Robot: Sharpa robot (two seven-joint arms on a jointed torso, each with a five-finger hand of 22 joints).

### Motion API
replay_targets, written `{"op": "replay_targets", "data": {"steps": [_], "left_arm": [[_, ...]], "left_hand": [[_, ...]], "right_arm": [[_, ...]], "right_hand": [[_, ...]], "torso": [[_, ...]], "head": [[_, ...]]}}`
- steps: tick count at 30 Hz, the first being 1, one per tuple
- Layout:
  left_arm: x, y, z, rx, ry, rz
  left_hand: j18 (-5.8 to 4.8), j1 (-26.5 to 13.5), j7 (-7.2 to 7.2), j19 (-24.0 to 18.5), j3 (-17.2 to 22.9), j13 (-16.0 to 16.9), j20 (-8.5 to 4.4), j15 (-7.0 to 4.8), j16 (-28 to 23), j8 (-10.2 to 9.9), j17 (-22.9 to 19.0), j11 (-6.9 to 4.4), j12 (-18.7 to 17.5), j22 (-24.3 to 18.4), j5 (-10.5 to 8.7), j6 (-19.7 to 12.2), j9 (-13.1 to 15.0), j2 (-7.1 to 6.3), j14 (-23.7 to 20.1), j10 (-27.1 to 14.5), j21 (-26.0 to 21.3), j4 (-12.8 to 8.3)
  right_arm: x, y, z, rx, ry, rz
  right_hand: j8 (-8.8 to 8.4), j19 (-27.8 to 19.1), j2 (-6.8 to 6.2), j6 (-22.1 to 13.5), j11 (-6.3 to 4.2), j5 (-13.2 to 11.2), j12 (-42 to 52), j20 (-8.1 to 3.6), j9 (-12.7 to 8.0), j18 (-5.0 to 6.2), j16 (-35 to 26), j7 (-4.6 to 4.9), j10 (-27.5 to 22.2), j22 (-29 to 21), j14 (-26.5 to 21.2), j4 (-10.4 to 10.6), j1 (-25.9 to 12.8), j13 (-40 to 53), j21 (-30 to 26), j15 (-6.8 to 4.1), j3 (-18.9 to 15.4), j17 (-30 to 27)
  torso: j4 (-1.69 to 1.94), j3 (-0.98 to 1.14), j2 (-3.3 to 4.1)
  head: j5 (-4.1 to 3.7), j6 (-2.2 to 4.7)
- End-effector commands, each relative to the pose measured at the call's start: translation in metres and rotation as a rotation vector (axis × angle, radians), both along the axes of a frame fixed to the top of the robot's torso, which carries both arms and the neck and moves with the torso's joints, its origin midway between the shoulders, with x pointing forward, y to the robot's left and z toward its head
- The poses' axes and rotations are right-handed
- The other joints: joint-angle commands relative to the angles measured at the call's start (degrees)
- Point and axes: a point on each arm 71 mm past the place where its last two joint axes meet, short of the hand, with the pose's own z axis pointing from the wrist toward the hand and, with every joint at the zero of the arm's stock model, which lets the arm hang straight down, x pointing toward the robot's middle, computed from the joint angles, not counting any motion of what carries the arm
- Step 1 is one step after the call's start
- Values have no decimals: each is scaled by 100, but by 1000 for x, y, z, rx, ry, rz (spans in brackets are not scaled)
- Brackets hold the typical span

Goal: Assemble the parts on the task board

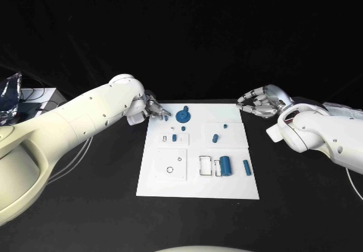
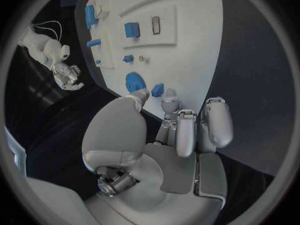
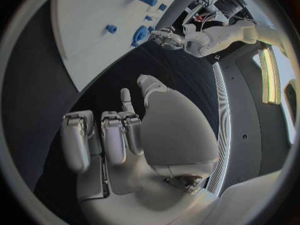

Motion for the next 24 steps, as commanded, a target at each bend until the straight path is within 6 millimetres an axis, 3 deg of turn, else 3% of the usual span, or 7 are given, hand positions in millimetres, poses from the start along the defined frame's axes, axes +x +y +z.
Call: {"op": "replay_targets", "data": {"steps": [1, 5, 9, 17, 24], "left_arm": [[0, -2, 1, 0, 6, -16], [0, -3, 1, -13, 2, -9], [0, -3, 2, -31, -6, 3], [1, -3, 2, -78, -13, 24], [0, -4, 3, -110, -6, 29]], "left_hand": [[-44, 89, -21, 38, 45, 4, -18, -45, 22, 47, 1227, -10, 21, 13, 41, 32, 13, 11, 491, 48, 34, -19], [-42, 429, -58, 28, 305, -11, -37, -74, 23, 142, 1228, -44, 17, 18, 51, 20, 68, 162, 491, 36, 38, -46], [-41, 771, -80, 19, 725, -42, -57, -97, 24, 236, 1230, -69, 0, 25, 48, -19, 130, 175, 492, 14, 42, -66], [-44, 1047, -126, 13, 1590, -97, -83, -127, 26, 500, 1234, -107, -25, 47, 31, -81, 328, 43, 492, 8, 49, -210], [-46, 1032, -168, 11, 2273, -132, -112, -157, 36, 844, 1252, -145, -45, 70, 7, -161, 641, -35, 498, 41, 56, -520]], "right_arm": [[0, 2, 1, -7, -11, 14], [0, 2, 1, -7, -10, 14], [0, 2, 1, -7, -9, 15], [1, 2, 0, -9, -5, 15], [2, 3, 0, -9, -2, 17]], "right_hand": [[-31, 471, -56, -50, 47, -30, 33, 4, 9, 32, 8, 9, 599, 1326, 567, 5, 1, 1507, -24, 12, 32, 1422], [-31, 471, -56, -50, 47, -30, 33, 4, 9, 32, 8, 9, 599, 1326, 567, 5, 1, 1507, -24, 12, 32, 1422], [-31, 471, -56, -50, 47, -30, 33, 4, 9, 32, 8, 9, 599, 1326, 567, 5, 1, 1507, -24, 12, 32, 1422], [-33, 471, -59, -47, 48, -42, 35, 6, 19, 32, 9, 11, 601, 1326, 568, 1, 6, 1510, -24, 14, 48, 1425], [-33, 470, -58, -45, 49, -44, 35, 7, 23, 33, 7, 11, 601, 1325, 567, 2, 4, 1510, -27, 14, 53, 1420]], "torso": [[-5, 2, -4], [1, 2, 1], [0, 4, 1], [-3, 2, 1], [5, 3, -5]], "head": [[4, -14], [-1, -18], [0, -23], [5, -28], [3, -41]]}}
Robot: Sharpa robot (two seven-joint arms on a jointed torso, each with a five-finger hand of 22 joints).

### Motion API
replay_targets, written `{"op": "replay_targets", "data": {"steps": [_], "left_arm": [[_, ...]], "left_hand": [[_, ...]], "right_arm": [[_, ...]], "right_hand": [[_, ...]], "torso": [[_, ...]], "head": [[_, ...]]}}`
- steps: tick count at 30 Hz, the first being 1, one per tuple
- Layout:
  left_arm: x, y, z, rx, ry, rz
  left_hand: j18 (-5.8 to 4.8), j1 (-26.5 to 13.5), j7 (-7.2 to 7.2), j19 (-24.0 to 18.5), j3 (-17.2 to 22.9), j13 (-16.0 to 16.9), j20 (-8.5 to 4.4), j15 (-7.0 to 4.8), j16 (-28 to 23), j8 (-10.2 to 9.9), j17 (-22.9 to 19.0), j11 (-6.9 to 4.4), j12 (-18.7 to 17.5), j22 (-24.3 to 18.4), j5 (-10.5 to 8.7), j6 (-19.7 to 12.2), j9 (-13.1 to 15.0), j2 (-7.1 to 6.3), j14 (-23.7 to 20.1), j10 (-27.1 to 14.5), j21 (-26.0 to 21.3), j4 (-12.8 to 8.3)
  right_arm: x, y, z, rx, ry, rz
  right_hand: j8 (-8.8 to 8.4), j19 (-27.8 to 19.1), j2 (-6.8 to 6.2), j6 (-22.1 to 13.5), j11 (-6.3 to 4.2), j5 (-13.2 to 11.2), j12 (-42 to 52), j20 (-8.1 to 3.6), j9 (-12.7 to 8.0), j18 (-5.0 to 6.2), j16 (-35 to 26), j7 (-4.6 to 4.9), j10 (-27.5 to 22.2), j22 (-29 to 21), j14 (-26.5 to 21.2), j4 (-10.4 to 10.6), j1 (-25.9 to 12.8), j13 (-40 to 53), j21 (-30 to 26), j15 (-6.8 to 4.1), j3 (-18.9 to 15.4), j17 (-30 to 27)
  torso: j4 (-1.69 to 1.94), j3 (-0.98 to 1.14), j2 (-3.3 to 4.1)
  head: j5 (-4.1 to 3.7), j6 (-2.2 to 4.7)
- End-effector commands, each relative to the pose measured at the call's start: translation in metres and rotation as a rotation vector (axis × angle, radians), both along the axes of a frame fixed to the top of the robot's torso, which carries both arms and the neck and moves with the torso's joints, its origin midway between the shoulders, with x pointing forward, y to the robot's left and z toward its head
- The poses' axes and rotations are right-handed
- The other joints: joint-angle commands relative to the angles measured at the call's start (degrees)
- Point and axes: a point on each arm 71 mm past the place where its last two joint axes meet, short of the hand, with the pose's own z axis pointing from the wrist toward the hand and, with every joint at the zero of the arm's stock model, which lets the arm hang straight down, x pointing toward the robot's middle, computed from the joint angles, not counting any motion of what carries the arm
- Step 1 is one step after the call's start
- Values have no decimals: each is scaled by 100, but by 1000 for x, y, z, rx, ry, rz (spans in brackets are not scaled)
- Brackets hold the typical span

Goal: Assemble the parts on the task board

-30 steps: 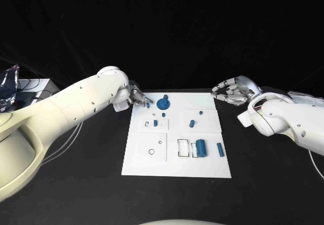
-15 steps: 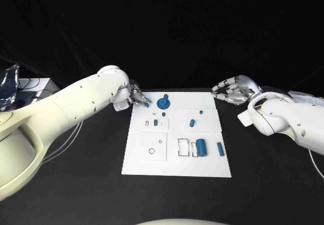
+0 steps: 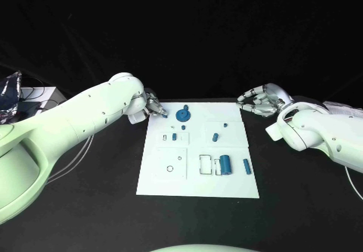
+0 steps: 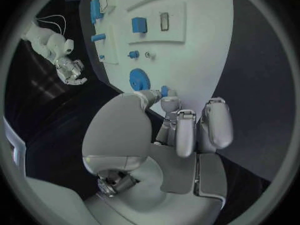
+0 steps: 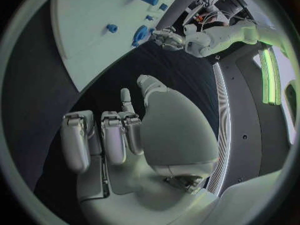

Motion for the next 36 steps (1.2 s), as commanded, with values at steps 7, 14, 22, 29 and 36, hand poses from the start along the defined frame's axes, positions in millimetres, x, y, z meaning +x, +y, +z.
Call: {"op": "replay_targets", "data": {"steps": [7, 14, 22, 29, 36], "left_arm": [[-4, -3, 3, -76, 4, -4], [-16, -4, 8, -102, 17, -45], [-36, -4, 10, -104, 6, -91], [-53, -4, 4, -90, 3, -121], [-63, -7, -7, -49, -4, -143]], "left_hand": [[-53, -140, -46, 10, 855, 17, -52, -60, 45, 384, 1269, -38, -8, 49, 21, -52, 562, -101, 524, 75, 52, -541], [-57, -481, -82, 26, 1376, 47, -79, -93, 65, 552, 1306, -74, 6, 77, 53, 5, 710, -264, 538, 154, 65, -816], [-55, -805, -125, 28, 1780, -70, -114, -130, 118, 663, 1405, -121, -41, 77, 140, 99, 805, -373, 572, 249, 60, -1088], [-63, -885, -136, 51, 1861, -106, -123, -140, 109, 687, 1389, -132, -58, 113, 181, 125, 825, -409, 567, 277, 76, -1148], [-72, -954, -151, 80, 1933, -73, -135, -154, 103, 708, 1377, -147, -30, 157, 236, 159, 840, -421, 564, 336, 99, -1193]], "right_arm": [[0, 2, 0, -7, 0, 19], [0, 2, 0, -8, 3, 21], [-1, 0, 0, -12, 6, 19], [-1, -1, -1, -15, 4, 17], [-1, -1, -1, -16, 5, 18]], "right_hand": [[-33, 470, -59, -46, 49, -23, 35, 7, 9, 33, 7, 12, 601, 1326, 567, 0, 3, 1506, -27, 14, 21, 1420], [-33, 470, -59, -46, 49, -23, 35, 7, 9, 33, 7, 12, 601, 1326, 567, 0, 3, 1506, -27, 14, 21, 1420], [-34, 463, -60, -42, 51, -27, 32, 9, 18, 36, 3, 13, 598, 1318, 563, 6, -9, 1503, -40, 16, 31, 1407], [-35, 457, -63, -43, 51, -28, 25, 10, 22, 39, 1, 14, 591, 1310, 562, 7, -14, 1496, -51, 16, 34, 1400], [-35, 457, -63, -43, 51, -28, 25, 10, 22, 39, 1, 14, 591, 1310, 562, 7, -14, 1496, -51, 16, 34, 1400]], "torso": [[18, 3, -12], [35, 18, -30], [75, 32, -81], [115, 37, -132], [140, 35, -169]], "head": [[12, -6], [14, -16], [-6, -48], [-11, -100], [-17, -156]]}}
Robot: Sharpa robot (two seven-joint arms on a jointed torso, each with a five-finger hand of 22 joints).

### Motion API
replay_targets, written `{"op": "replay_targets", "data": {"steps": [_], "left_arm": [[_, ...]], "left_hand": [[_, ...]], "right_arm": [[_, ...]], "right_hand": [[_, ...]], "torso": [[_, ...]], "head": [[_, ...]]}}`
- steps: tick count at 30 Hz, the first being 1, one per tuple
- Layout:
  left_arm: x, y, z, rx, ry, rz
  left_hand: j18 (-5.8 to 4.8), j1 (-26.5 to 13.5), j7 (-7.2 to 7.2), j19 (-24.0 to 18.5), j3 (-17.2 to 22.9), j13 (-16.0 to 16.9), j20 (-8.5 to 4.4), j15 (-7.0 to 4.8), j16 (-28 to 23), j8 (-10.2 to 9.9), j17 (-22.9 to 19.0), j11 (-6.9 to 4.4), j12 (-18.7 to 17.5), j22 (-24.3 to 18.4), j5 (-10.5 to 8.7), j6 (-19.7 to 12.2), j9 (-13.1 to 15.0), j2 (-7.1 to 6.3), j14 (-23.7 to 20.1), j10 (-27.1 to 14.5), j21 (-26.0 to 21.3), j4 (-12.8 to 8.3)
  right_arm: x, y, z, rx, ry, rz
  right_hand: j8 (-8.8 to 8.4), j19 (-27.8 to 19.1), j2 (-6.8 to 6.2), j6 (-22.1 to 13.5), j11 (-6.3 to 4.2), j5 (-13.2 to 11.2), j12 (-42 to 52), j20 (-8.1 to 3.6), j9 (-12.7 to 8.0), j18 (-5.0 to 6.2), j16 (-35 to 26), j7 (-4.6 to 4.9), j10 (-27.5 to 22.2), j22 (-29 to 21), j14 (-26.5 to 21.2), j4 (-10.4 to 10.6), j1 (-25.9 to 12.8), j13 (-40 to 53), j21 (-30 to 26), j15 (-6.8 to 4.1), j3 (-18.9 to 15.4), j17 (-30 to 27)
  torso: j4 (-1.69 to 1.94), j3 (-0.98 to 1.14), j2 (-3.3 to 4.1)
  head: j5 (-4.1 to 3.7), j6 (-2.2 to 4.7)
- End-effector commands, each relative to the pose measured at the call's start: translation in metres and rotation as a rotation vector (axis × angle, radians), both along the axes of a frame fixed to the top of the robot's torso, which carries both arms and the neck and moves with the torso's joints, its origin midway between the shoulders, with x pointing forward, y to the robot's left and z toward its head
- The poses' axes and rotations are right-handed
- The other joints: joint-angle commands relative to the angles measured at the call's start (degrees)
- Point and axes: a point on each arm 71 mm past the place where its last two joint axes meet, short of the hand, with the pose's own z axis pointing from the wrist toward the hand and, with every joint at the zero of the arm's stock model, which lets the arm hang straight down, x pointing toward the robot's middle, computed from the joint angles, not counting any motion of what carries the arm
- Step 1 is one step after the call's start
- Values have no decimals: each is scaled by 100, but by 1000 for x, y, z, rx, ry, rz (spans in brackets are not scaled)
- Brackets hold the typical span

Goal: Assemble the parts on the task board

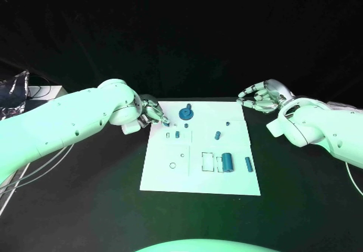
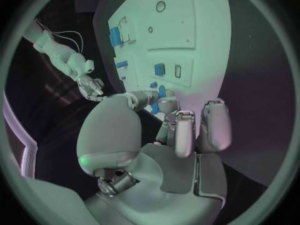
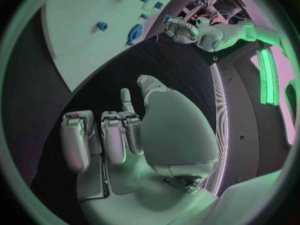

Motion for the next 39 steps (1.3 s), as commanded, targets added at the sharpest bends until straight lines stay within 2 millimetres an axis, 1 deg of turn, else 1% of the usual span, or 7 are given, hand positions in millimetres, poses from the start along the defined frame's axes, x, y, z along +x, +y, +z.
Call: {"op": "replay_targets", "data": {"steps": [1, 5, 8, 18, 23, 30, 39], "left_arm": [[-3, -3, -3, 15, -28, 1], [-7, -6, -10, 34, -25, -11], [-9, -7, -15, 45, -20, -19], [-14, -13, -29, 93, -24, -41], [-14, -14, -32, 106, -34, -45], [-14, -15, -32, 118, -42, -50], [-14, -14, -33, 130, -40, -54]], "left_hand": [[-71, -22, -110, 9, 762, 6, -23, -34, -3, 34, 1377, -8, 0, 7, 28, 137, 841, 31, 565, 48, 30, -715], [-74, -92, -123, 19, 811, 5, -34, -45, -6, 54, 1372, -21, 6, 18, 88, 164, 856, 10, 564, 80, 37, -752], [-76, -120, -129, 26, 818, 9, -37, -48, -5, 62, 1374, -24, 11, 29, 101, 178, 861, 2, 565, 93, 42, -758], [-80, -179, -146, 38, 826, -71, -44, -56, 1, 81, 1385, -38, -28, 47, 105, 212, 872, 1, 569, 99, 50, -761], [-79, -186, -149, 37, 830, -96, -45, -58, 0, 84, 1382, -41, -42, 44, 106, 217, 873, 4, 568, 96, 48, -762], [-79, -191, -152, 39, 834, -112, -47, -60, 1, 86, 1384, -43, -52, 46, 108, 220, 875, 6, 568, 93, 49, -765], [-80, -199, -155, 41, 841, -113, -49, -62, -1, 89, 1380, -46, -52, 50, 110, 225, 877, 9, 567, 99, 51, -769]], "right_arm": [[0, 2, -1, -9, 1, 20], [0, 2, -1, -10, 2, 20], [0, 2, -1, -10, 2, 20], [-1, 1, -1, -10, 0, 18], [-1, 0, -2, -8, 4, 17], [-1, 0, -2, -5, 10, 16], [-1, 0, -3, -7, 18, 19]], "right_hand": [[-35, 457, -63, -43, 52, -29, 25, 10, 9, 39, 1, 14, 591, 1313, 562, 7, -14, 1499, -30, 16, 34, 1401], [-35, 457, -63, -43, 52, -29, 25, 10, 9, 39, 1, 14, 591, 1313, 562, 7, -14, 1499, -30, 16, 34, 1401], [-35, 457, -63, -43, 52, -29, 25, 10, 9, 39, 1, 14, 591, 1313, 562, 7, -14, 1499, -30, 16, 34, 1401], [-35, 457, -63, -43, 52, -29, 25, 10, 9, 39, 1, 14, 591, 1313, 562, 7, -14, 1499, -30, 16, 34, 1401], [-35, 457, -63, -43, 52, -29, 25, 10, 9, 39, 1, 14, 591, 1313, 562, 7, -14, 1499, -30, 16, 34, 1401], [-38, 449, -70, -40, 52, -29, 21, 13, 24, 44, -1, 14, 587, 1302, 561, 8, -26, 1495, -47, 18, 50, 1397], [-39, 448, -72, -40, 52, -29, 21, 13, 27, 44, -1, 14, 586, 1301, 560, 9, -29, 1494, -48, 18, 53, 1395]], "torso": [[23, 0, -33], [13, 0, -27], [8, 5, -28], [12, 1, -15], [7, 0, -13], [18, 0, -20], [14, 1, -20]], "head": [[-3, -28], [12, -27], [15, -31], [11, -55], [15, -78], [15, -71], [20, -93]]}}
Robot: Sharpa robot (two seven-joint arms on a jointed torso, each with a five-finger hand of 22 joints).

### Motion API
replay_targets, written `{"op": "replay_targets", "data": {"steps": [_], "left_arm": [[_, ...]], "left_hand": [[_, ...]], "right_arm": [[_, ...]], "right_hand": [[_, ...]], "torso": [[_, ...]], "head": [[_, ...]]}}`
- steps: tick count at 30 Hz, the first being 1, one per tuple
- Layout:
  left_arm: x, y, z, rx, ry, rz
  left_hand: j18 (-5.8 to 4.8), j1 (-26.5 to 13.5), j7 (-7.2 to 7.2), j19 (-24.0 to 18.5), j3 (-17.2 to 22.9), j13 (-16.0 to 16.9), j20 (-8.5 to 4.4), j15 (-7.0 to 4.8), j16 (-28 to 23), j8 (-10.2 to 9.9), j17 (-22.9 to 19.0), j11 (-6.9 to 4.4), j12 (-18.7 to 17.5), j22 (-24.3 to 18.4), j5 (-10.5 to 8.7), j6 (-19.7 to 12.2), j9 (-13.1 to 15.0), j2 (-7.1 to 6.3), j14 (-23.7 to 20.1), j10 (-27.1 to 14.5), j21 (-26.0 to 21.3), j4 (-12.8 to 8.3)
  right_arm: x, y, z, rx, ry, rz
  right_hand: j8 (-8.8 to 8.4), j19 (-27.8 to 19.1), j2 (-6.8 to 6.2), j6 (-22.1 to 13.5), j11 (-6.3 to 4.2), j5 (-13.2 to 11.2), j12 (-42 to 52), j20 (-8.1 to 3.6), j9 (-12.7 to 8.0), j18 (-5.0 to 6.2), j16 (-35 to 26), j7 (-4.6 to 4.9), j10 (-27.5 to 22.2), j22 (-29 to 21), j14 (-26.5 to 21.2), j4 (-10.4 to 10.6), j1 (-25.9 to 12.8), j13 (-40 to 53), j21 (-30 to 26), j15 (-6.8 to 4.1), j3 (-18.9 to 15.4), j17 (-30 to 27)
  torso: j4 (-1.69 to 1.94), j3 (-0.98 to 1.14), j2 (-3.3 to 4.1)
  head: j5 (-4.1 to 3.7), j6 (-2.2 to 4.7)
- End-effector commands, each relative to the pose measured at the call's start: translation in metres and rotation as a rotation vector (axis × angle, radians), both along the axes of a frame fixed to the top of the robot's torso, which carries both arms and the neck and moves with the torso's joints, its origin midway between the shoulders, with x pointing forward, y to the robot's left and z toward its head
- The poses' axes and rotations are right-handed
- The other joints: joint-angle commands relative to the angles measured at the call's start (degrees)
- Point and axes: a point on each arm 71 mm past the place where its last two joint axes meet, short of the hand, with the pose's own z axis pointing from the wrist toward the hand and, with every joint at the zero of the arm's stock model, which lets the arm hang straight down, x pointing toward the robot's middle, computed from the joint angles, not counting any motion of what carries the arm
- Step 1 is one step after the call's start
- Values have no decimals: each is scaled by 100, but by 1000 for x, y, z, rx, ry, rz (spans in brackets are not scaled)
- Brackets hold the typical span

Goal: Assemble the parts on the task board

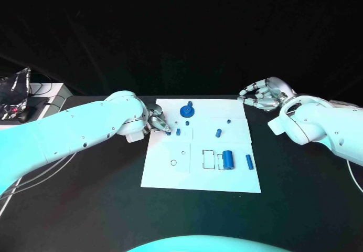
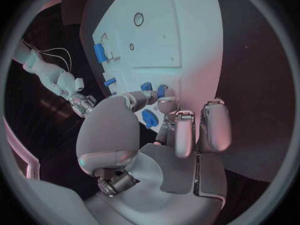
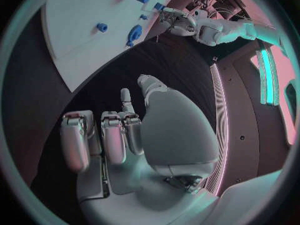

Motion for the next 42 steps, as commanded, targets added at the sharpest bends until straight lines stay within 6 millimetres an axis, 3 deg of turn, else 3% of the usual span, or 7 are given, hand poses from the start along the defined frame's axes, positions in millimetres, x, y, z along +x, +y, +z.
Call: {"op": "replay_targets", "data": {"steps": [1, 33, 42], "left_arm": [[0, -1, 0, 15, -7, -8], [-1, -3, -1, 41, 13, -36], [0, -6, -2, 37, 13, -35]], "left_hand": [[-81, 7, -135, 22, 787, -7, -30, -42, -1, 31, 1380, 5, -20, 8, 22, 162, 876, 50, 546, 29, 30, -746], [-85, -62, -150, 34, 814, -109, -44, -55, 13, 49, 1406, -10, -77, 25, 57, 190, 892, 48, 554, 37, 37, -777], [-87, -311, -209, 37, 557, -213, -67, -82, 16, 29, 1411, -45, -118, 28, -58, 249, 882, 66, 556, 93, 28, -649]], "right_arm": [[0, 1, -1, -3, 10, 17], [-1, 1, -1, -4, 9, 17], [-1, 1, -1, -4, 8, 18]], "right_hand": [[-39, 448, -41, -40, 52, -29, 21, 13, 8, 44, -1, 15, 586, 1298, 560, -8, 1, 1495, -19, 18, 37, 1391], [-39, 448, -41, -40, 52, -29, 21, 13, 8, 44, -1, 15, 586, 1298, 560, -8, 1, 1495, -19, 18, 37, 1391], [-42, 445, -50, -37, 53, -30, 15, 14, 24, 46, -5, 14, 580, 1295, 558, -4, -19, 1489, -26, 18, 49, 1381]], "torso": [[-1, 1, -3], [-1, 3, -1], [-11, 5, -2]], "head": [[2, -8], [-2, -55], [-1, -50]]}}
